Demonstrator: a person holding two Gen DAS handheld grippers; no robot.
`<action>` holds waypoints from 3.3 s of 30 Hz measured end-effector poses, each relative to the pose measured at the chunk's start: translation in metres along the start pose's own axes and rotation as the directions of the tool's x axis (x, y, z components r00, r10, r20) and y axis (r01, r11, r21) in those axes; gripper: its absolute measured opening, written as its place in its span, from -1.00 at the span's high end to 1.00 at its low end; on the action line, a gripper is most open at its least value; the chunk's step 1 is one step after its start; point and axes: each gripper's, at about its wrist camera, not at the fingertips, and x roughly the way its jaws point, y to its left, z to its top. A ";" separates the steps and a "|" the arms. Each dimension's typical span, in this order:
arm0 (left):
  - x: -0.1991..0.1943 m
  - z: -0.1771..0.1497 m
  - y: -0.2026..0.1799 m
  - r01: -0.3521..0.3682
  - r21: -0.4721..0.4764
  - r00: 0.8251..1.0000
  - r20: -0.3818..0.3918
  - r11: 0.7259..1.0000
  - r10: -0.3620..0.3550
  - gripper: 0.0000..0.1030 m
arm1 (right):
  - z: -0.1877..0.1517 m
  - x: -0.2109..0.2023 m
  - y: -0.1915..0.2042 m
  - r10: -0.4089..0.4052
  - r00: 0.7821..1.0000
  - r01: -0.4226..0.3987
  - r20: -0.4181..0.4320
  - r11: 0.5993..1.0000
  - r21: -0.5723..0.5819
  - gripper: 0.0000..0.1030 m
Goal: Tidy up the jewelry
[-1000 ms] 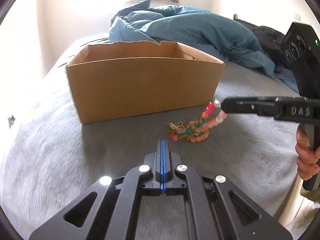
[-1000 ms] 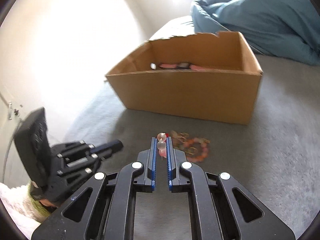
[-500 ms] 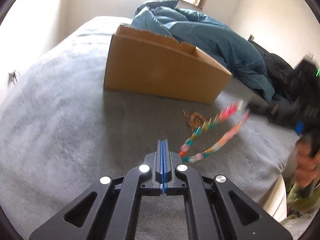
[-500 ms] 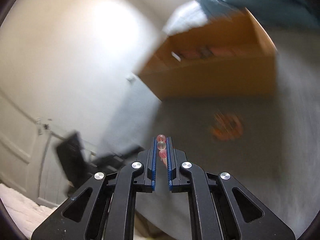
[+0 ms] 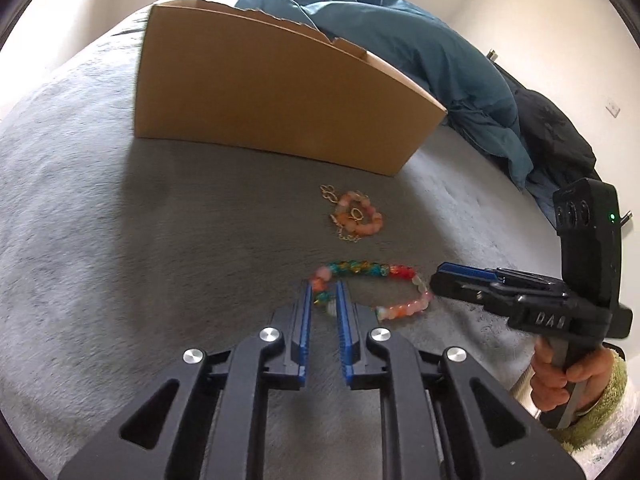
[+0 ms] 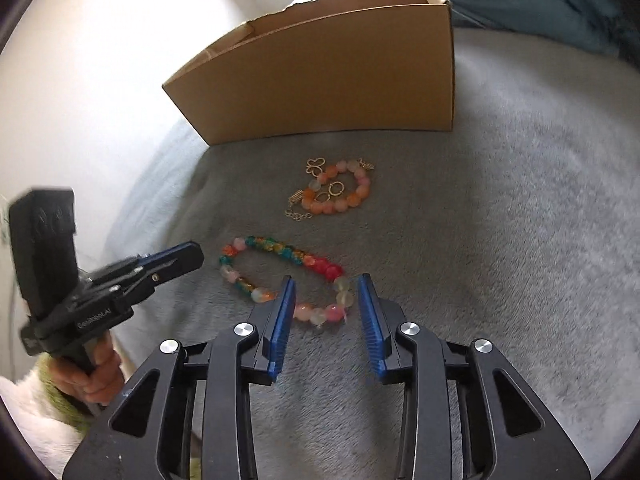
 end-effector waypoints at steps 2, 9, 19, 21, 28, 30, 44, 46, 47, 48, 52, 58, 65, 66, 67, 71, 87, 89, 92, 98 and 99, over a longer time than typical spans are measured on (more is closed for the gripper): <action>0.007 0.001 -0.003 -0.004 0.007 1.000 -0.014 1.000 0.004 0.77 | -0.001 0.002 0.002 -0.019 1.000 0.019 0.001 1.000 -0.017 0.36; 0.027 -0.002 -0.007 -0.062 0.049 0.997 -0.039 0.997 0.064 0.77 | -0.006 0.017 0.007 -0.066 0.998 0.067 0.020 0.996 -0.052 0.46; 0.043 -0.009 -0.027 -0.188 0.166 0.982 0.006 0.968 0.189 0.76 | -0.012 0.026 0.013 -0.136 0.988 0.145 0.075 0.981 -0.129 0.82; 0.042 -0.012 -0.036 -0.234 0.217 0.972 0.041 0.948 0.230 0.81 | -0.013 0.022 0.018 -0.153 0.983 0.167 0.103 0.975 -0.150 0.86; 0.018 -0.007 -0.041 -0.248 0.207 0.968 0.092 0.946 0.234 0.83 | -0.009 -0.007 0.026 -0.125 0.977 0.151 0.173 0.978 -0.145 0.86; 0.004 -0.002 -0.044 -0.249 0.204 0.966 0.122 0.947 0.227 0.83 | -0.005 -0.014 0.032 -0.124 0.974 0.155 0.192 0.976 -0.156 0.86; -0.080 0.139 -0.024 -0.232 0.132 0.932 0.313 0.964 0.182 0.82 | 0.140 -0.065 0.079 0.013 0.929 0.089 0.369 0.962 -0.257 0.86; -0.074 0.169 -0.012 -0.250 0.122 0.932 0.300 0.960 0.205 0.82 | 0.175 -0.050 0.076 0.045 0.941 0.037 0.334 0.971 -0.236 0.86; -0.068 0.181 -0.006 -0.257 0.122 0.935 0.284 0.959 0.214 0.82 | 0.190 -0.041 0.072 0.060 0.950 0.008 0.306 0.976 -0.218 0.86; -0.060 0.194 0.002 -0.268 0.120 0.938 0.259 0.956 0.230 0.82 | 0.202 -0.032 0.069 0.071 0.958 -0.015 0.277 0.980 -0.199 0.86; -0.022 0.229 0.030 -0.326 0.134 0.941 0.146 0.936 0.306 0.82 | 0.242 0.014 0.066 0.081 0.984 -0.059 0.158 0.988 -0.140 0.86; 0.032 0.235 0.062 -0.386 0.141 0.920 -0.013 0.912 0.391 0.82 | 0.266 0.090 0.060 0.065 0.997 -0.067 -0.050 0.997 -0.038 0.86; 0.046 0.233 0.063 -0.408 0.160 0.909 -0.014 0.899 0.416 0.80 | 0.253 0.120 0.056 0.031 0.990 -0.036 -0.136 0.999 -0.033 0.75; 0.046 0.232 0.064 -0.406 0.157 0.911 -0.012 0.900 0.413 0.80 | 0.253 0.121 0.055 0.032 0.990 -0.037 -0.136 0.999 -0.035 0.69; 0.045 0.232 0.064 -0.402 0.155 0.913 -0.007 0.902 0.408 0.80 | 0.252 0.119 0.055 0.034 0.991 -0.039 -0.129 0.999 -0.037 0.63; 0.030 0.230 0.061 -0.409 0.132 0.912 0.032 0.903 0.408 0.79 | 0.248 0.103 0.054 0.041 0.996 -0.045 -0.080 0.997 -0.055 0.60; -0.115 0.130 0.006 -0.303 0.097 0.892 0.379 0.948 0.246 0.18 | 0.123 -0.083 0.069 -0.015 0.924 0.116 0.382 0.963 -0.243 0.27; -0.113 0.115 -0.001 -0.286 0.115 0.899 0.375 0.951 0.225 0.17 | 0.106 -0.084 0.064 -0.043 0.919 0.142 0.391 0.964 -0.225 0.27; -0.098 0.093 -0.013 -0.260 0.150 0.912 0.364 0.954 0.191 0.16 | 0.083 -0.076 0.051 -0.070 0.925 0.151 0.374 0.970 -0.193 0.27; -0.035 0.065 -0.031 -0.201 0.215 0.958 0.249 0.956 0.145 0.16 | 0.060 -0.018 0.022 -0.107 0.969 0.131 0.221 0.986 -0.098 0.51; -0.023 0.059 -0.034 -0.200 0.232 0.962 0.233 0.952 0.145 0.16 | 0.060 -0.006 0.017 -0.113 0.977 0.129 0.183 0.989 -0.078 0.58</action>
